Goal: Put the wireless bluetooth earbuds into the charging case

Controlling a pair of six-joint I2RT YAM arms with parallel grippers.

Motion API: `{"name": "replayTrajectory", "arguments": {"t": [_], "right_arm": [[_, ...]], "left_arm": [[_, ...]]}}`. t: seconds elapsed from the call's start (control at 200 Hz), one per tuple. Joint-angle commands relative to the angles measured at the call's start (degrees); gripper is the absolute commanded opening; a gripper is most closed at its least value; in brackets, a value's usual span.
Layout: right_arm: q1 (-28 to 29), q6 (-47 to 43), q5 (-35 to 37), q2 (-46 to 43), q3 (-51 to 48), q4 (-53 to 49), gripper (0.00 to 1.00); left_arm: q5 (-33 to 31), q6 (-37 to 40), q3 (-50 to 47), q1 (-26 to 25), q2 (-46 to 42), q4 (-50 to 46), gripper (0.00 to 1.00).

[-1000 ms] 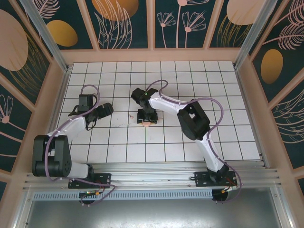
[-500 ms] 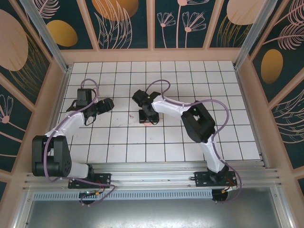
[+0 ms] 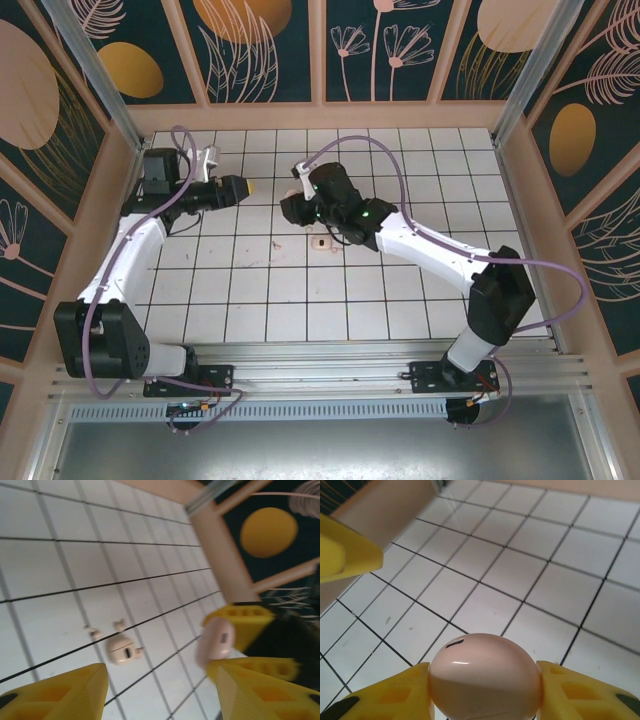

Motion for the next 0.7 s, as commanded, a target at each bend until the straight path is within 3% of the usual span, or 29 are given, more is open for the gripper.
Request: {"name": "replayTrajectory", "arguments": {"t": [0.0,0.145,0.31,0.691], "right_arm": [[-0.24,-12.85,-4.97,-1.78,-1.31,6.65,0.45],[-0.16,-25.72,-8.65,-2.0,-0.47,5.88,0.45],[0.02,-37.69,-10.33,-1.55,0.67,5.39,0.44],[1.35,-43.1,-10.76,1.8,7.03,2.8,0.45]], "left_arm": [[9.72,-2.4,2.74,-0.18,-1.12,-1.46,0.56],[12.43,-2.23,4.09,-1.33,-2.07,-2.4,0.55],[11.26,1.92,3.39,-2.32,-3.09,-5.85,0.56],[4.88,8.66,5.31,-4.79,-1.11,-13.89,0.55]]}}
